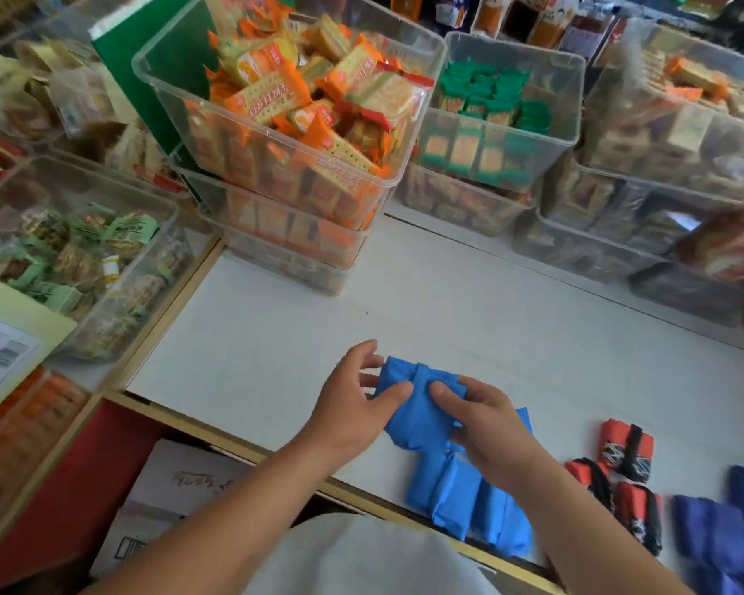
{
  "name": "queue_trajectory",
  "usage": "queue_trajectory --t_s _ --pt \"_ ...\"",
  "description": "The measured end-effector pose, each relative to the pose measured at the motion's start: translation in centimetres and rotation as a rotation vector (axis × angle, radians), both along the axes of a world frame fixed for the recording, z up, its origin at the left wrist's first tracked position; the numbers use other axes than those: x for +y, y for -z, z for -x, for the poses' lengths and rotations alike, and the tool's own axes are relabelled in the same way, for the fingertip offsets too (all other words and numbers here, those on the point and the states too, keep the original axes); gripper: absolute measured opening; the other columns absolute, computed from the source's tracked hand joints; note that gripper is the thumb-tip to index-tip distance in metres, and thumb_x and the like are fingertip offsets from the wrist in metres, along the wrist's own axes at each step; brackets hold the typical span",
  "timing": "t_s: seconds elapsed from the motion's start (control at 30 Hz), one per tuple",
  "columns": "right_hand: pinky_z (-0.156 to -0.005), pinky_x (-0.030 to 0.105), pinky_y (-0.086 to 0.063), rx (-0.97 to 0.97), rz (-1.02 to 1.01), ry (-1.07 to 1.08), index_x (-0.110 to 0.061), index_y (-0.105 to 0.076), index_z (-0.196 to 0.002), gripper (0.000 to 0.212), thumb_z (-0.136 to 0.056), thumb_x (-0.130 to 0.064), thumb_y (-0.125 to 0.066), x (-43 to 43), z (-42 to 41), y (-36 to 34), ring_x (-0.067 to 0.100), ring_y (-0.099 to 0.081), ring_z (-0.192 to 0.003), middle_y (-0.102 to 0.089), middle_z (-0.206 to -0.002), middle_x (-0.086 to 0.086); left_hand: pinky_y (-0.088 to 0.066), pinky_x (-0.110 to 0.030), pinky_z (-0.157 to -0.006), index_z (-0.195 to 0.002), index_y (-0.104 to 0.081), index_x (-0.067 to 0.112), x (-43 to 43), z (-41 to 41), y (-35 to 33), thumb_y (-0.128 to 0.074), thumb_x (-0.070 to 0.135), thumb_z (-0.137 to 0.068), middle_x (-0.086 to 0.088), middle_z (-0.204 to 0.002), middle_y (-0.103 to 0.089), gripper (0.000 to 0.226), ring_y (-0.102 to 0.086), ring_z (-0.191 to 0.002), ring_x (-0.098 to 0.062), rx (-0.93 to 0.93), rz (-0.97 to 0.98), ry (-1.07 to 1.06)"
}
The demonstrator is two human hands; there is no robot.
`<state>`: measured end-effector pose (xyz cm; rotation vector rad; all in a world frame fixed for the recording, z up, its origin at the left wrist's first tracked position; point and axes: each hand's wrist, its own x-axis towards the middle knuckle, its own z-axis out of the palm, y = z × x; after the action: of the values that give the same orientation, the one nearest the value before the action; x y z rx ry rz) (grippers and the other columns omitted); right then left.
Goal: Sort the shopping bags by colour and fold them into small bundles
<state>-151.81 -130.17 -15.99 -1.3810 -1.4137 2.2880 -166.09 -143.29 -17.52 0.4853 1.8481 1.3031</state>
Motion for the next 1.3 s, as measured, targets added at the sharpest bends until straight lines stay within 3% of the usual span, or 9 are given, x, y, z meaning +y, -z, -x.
queue_trajectory --t_s 0.13,0.27,0.4,0.5,0.63,0.77,1.0,1.13,1.3 --pt "-0.076 0.041 -0.061 -0.081 -0.076 0.103 -0.004 -0.072 -0.112 0.027 -0.087 -0.012 -0.079 -1.0 -0.3 1.3 0.033 -0.075 -0.097 -0.077 -0.103 0.016 -0.058 -0.021 -0.083 -0.116 -0.066 0.022 0.0 -0.3 0.7 -0.078 0.021 -0.089 0.007 -0.107 -0.074 0.029 -0.070 -0.102 -0.009 -0.125 0.008 0.052" --pt "-0.090 0.050 -0.060 -0.132 -0.134 0.201 -0.009 -0.073 -0.112 0.031 -0.083 -0.015 -0.084 -2.2 -0.6 3.1 0.032 -0.075 -0.098 -0.077 -0.101 0.013 -0.056 -0.018 -0.073 -0.111 -0.060 0.024 0.4 -1.7 2.5 -0.081 0.019 -0.084 0.003 -0.105 -0.069 0.035 -0.067 -0.090 -0.007 -0.103 0.070 0.014" --pt "-0.083 0.038 -0.060 -0.161 -0.119 0.198 -0.017 -0.073 -0.112 0.024 -0.090 -0.018 -0.078 -3.0 -1.9 4.2 0.020 -0.076 -0.094 -0.079 -0.098 0.005 -0.056 -0.019 -0.070 -0.108 -0.061 0.023 0.4 -2.1 4.6 -0.083 0.021 -0.082 0.002 -0.101 -0.070 0.035 -0.069 -0.085 -0.007 -0.113 0.101 0.062" --pt "-0.093 0.032 -0.056 -0.377 -0.374 0.077 -0.023 -0.069 -0.123 0.031 -0.094 -0.031 -0.073 -3.5 -5.3 6.3 0.007 -0.070 -0.104 -0.076 -0.107 -0.009 -0.059 -0.028 -0.082 -0.106 -0.062 0.023 -0.8 -2.4 7.7 -0.082 0.023 -0.084 0.002 -0.103 -0.070 0.030 -0.069 -0.093 -0.011 -0.071 0.242 0.137" --pt "-0.120 0.045 -0.033 -0.700 -0.778 -0.038 -0.031 -0.047 -0.149 0.059 -0.095 -0.047 -0.064 -2.8 -11.2 9.6 0.021 -0.026 -0.151 -0.033 -0.162 0.004 -0.053 -0.035 -0.092 -0.111 -0.062 0.021 -2.0 -2.7 12.2 -0.077 0.024 -0.087 0.004 -0.106 -0.067 0.028 -0.066 -0.106 -0.021 -0.016 0.414 0.113" --pt "-0.125 0.048 0.000 -0.907 -0.764 -0.313 -0.054 -0.003 -0.157 0.082 -0.090 -0.075 -0.046 -2.1 -14.0 12.5 0.022 0.012 -0.156 0.018 -0.169 -0.007 -0.045 -0.038 -0.104 -0.145 -0.049 0.016 -2.9 -3.7 14.1 -0.076 0.043 -0.087 -0.005 -0.138 -0.053 0.069 -0.051 -0.127 -0.025 0.295 0.559 0.171" --pt "-0.123 0.060 0.006 -0.932 -0.705 -0.364 -0.065 0.012 -0.149 0.088 -0.079 -0.093 -0.034 -2.8 -12.5 15.9 0.026 0.025 -0.153 0.032 -0.164 -0.011 -0.031 -0.047 -0.121 -0.149 -0.051 0.022 -5.1 -6.1 14.2 -0.066 0.053 -0.088 -0.005 -0.161 -0.039 0.070 -0.032 -0.149 -0.030 0.820 0.305 0.639" --pt "-0.123 0.059 0.006 -0.892 -0.667 -0.301 -0.063 0.006 -0.152 0.091 -0.078 -0.092 -0.038 -3.3 -10.6 16.2 0.025 0.029 -0.152 0.032 -0.164 -0.011 0.003 -0.045 -0.128 -0.156 -0.038 0.024 -5.3 -7.2 15.0 -0.043 0.049 -0.103 0.001 -0.171 -0.013 0.060 0.006 -0.158 -0.026 0.850 0.430 0.850" --pt "-0.122 0.060 0.007 -0.850 -0.682 -0.340 -0.064 0.010 -0.150 0.091 -0.078 -0.093 -0.037 -4.6 -8.6 16.8 0.025 0.031 -0.151 0.035 -0.163 -0.011 -0.002 -0.045 -0.129 -0.145 -0.054 0.019 -6.4 -5.2 15.6 -0.042 0.044 -0.103 0.001 -0.168 -0.024 0.050 0.000 -0.158 -0.018 0.797 0.357 0.825"
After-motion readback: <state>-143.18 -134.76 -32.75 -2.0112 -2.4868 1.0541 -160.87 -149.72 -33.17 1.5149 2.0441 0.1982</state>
